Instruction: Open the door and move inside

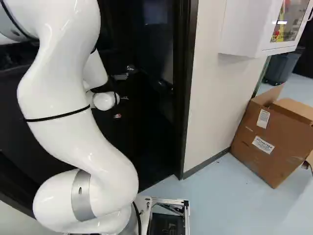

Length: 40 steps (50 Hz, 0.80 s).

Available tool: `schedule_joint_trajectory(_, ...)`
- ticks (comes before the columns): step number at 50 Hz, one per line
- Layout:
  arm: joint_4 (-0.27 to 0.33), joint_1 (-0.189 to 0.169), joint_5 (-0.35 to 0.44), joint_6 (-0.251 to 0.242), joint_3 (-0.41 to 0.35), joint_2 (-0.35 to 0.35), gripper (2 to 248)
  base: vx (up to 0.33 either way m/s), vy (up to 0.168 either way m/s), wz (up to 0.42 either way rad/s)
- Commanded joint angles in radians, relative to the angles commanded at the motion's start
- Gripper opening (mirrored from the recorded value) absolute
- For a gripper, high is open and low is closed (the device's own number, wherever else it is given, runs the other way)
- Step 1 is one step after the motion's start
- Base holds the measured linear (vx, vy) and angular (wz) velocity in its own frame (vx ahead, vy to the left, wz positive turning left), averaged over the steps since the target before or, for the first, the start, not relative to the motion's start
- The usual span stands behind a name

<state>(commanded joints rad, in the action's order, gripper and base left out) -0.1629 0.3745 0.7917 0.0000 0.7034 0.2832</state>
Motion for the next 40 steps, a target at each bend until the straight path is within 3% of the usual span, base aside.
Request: schedule_joint_trajectory(40, 0.003, 0.088, 0.000, 0.000, 0.158, 0.129, 247, 0.000, 0.000, 0.000)
